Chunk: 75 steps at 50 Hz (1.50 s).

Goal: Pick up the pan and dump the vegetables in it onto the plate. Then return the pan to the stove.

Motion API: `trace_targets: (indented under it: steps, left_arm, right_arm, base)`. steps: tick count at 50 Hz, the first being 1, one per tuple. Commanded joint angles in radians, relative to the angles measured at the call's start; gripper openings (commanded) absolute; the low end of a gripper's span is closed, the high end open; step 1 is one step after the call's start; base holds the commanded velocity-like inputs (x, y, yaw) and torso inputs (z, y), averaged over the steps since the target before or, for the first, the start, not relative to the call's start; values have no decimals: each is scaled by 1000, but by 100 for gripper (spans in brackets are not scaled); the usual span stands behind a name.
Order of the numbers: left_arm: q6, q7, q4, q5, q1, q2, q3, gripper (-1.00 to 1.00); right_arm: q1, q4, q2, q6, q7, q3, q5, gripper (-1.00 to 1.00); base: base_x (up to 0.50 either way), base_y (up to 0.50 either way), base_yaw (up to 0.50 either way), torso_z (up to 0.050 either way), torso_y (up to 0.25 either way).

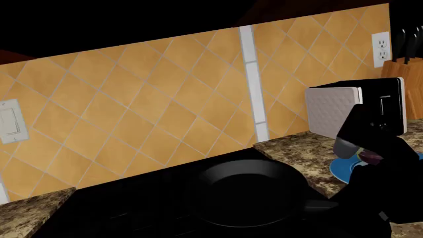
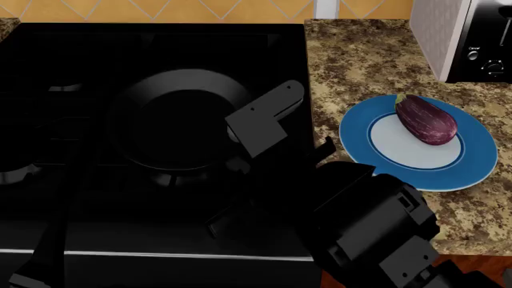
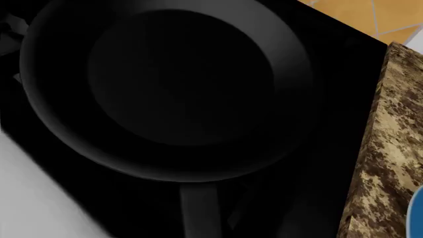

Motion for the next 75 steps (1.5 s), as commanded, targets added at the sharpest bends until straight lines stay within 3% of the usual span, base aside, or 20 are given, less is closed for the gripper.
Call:
trace_targets:
  steps: [1, 30, 31, 55, 68, 75]
  left_arm:
    - [14, -6, 0, 2, 12, -10, -2, 100]
    - [51, -17, -2, 14, 47, -29, 0, 100]
    - [53, -16, -2, 16, 48, -28, 3, 100]
    - [65, -20, -5, 18, 41, -32, 18, 100]
    - [82, -16, -12, 28, 49, -31, 27, 100]
    - [71, -25, -5, 23, 35, -32, 36, 100]
  right_arm:
    - [68, 61, -37, -66, -28, 82, -145, -100]
    - [56, 178, -93, -141, -102, 82, -136, -100]
    - [48, 141, -80, -127, -86, 87, -127, 100]
    - [15, -240, 62, 31, 82, 226, 37, 100]
    - [-145, -689, 219, 86, 327, 379, 191, 100]
    - [-240, -814, 303, 87, 408, 464, 277, 100]
  base:
    - [0, 0, 0, 10, 10]
    - [0, 0, 0, 1, 4]
    - [0, 0, 0, 0, 0]
    - [0, 0, 0, 0, 0]
    - [0, 0, 0, 0, 0]
    - [0, 0, 0, 0, 0]
